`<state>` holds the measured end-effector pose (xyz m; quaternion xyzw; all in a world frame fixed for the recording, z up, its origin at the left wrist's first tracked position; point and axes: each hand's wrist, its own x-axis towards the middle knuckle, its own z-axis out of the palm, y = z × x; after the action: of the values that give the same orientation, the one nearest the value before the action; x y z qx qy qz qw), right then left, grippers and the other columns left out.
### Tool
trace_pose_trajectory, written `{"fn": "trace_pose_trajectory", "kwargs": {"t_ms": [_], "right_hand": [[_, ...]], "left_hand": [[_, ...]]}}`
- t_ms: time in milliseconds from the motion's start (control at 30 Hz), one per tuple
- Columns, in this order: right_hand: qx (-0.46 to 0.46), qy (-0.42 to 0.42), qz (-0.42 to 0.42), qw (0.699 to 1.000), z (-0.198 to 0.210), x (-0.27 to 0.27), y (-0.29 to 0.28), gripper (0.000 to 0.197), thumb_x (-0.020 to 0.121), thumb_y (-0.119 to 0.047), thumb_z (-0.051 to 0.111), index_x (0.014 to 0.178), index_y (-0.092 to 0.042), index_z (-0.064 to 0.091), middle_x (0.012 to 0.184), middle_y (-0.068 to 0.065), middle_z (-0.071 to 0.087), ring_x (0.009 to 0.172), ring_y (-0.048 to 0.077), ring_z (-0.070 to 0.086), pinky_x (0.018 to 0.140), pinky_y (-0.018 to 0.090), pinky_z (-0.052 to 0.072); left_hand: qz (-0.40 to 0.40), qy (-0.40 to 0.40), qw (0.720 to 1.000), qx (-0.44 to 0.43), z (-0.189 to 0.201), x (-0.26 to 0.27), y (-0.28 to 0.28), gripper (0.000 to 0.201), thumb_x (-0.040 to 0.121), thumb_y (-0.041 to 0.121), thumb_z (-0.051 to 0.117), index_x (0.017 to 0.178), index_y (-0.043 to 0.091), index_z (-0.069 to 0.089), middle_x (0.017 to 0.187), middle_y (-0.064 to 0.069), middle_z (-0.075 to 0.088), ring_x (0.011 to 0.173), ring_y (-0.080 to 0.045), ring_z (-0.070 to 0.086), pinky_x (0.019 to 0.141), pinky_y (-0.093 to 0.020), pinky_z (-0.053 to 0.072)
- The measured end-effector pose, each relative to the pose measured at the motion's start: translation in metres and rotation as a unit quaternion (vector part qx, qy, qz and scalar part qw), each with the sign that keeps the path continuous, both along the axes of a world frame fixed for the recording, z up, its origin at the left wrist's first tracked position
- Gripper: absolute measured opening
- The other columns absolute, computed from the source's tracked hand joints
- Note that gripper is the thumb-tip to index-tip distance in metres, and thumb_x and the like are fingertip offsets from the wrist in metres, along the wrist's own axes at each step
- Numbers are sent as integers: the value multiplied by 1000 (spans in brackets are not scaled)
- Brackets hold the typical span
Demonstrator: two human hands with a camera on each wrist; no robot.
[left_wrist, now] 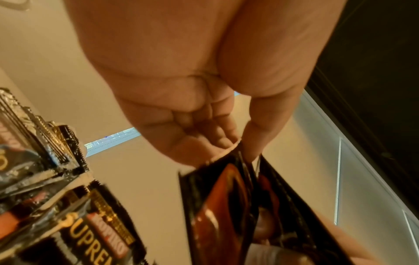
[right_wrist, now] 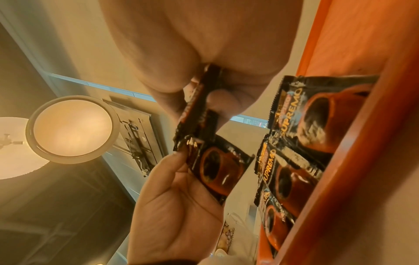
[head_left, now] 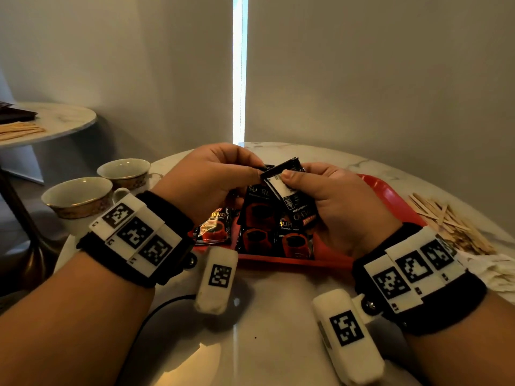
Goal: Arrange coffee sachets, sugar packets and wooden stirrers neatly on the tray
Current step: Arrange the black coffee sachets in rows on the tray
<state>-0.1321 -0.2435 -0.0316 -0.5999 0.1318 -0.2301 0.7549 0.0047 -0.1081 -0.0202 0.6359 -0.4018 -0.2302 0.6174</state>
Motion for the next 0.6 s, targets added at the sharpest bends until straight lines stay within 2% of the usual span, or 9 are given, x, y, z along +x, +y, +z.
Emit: {"fn": "trace_pose_trajectory", "kwargs": {"t_ms": [67, 100, 133, 200, 267, 333, 400, 500, 600], "right_hand": [[-6, 8, 5, 1000, 0, 0, -2, 31, 92, -8, 66, 119, 5, 63, 96, 23, 73, 74, 29, 71, 72, 42, 61], [-7, 10, 8, 1000, 0, 0, -2, 30, 91, -8, 66, 118, 5, 63, 96, 23, 73, 74, 29, 71, 73, 43, 60], [-5, 9, 10, 1000, 0, -1, -3, 31, 91, -9, 67, 118, 5, 63, 96, 23, 73, 75, 30, 71, 74, 44, 60], [2, 2, 10, 1000, -1, 0, -4, 31, 91, -10, 67, 118, 5, 63, 95, 22, 73, 75, 30, 71, 73, 45, 59], [14, -12, -2, 1000, 1, 0, -7, 26, 92, -11, 66, 114, 3, 63, 88, 18, 72, 66, 25, 70, 57, 36, 59], [40, -30, -31, 998, 3, 1, -13, 16, 94, -11, 62, 107, -2, 61, 76, 12, 68, 51, 18, 65, 39, 24, 50], [68, -42, -69, 994, 2, 3, -25, 8, 97, -11, 59, 102, -6, 59, 70, 8, 65, 43, 14, 62, 32, 19, 43], [61, 1, -133, 989, -11, 8, -48, 10, 98, -21, 62, 101, -13, 58, 69, 2, 66, 46, 12, 63, 32, 18, 39], [64, 59, -175, 981, -28, 11, -62, 15, 96, -26, 64, 105, -15, 59, 75, 1, 67, 51, 12, 63, 32, 19, 38]], "left_hand": [[-3, -6, 1000, 14, 0, 0, 0, 22, 92, 0, 61, 84, 14, 76, 102, -24, 71, 99, -55, 60, 90, -58, 52], [-6, -9, 1000, 21, 0, 0, 0, 25, 92, 1, 61, 81, 16, 78, 103, -24, 71, 103, -56, 60, 89, -58, 52], [-8, -10, 1000, 25, 0, 1, 0, 24, 92, 2, 61, 81, 16, 77, 100, -22, 72, 99, -53, 61, 83, -51, 54], [-6, -15, 1000, 27, 1, 3, 2, 18, 91, 4, 62, 84, 14, 74, 92, -14, 74, 89, -39, 63, 67, -37, 53], [21, -9, 1000, 21, 1, 10, 5, 18, 90, 6, 65, 80, 17, 74, 89, -12, 73, 84, -32, 61, 60, -31, 48], [60, 19, 998, 3, 1, 22, 9, 19, 90, 5, 65, 79, 18, 74, 85, -11, 72, 76, -29, 61, 51, -27, 46], [93, 52, 994, -3, 0, 36, 15, 16, 91, 3, 62, 83, 14, 70, 81, -9, 71, 68, -21, 61, 43, -23, 42], [109, 72, 991, 32, -4, 55, 21, 15, 92, 3, 59, 87, 12, 70, 86, -10, 69, 66, -18, 60, 43, -22, 39], [101, 64, 988, 96, -12, 64, 24, 21, 91, 1, 58, 88, 12, 76, 87, -13, 71, 69, -21, 63, 54, -29, 39]]}}
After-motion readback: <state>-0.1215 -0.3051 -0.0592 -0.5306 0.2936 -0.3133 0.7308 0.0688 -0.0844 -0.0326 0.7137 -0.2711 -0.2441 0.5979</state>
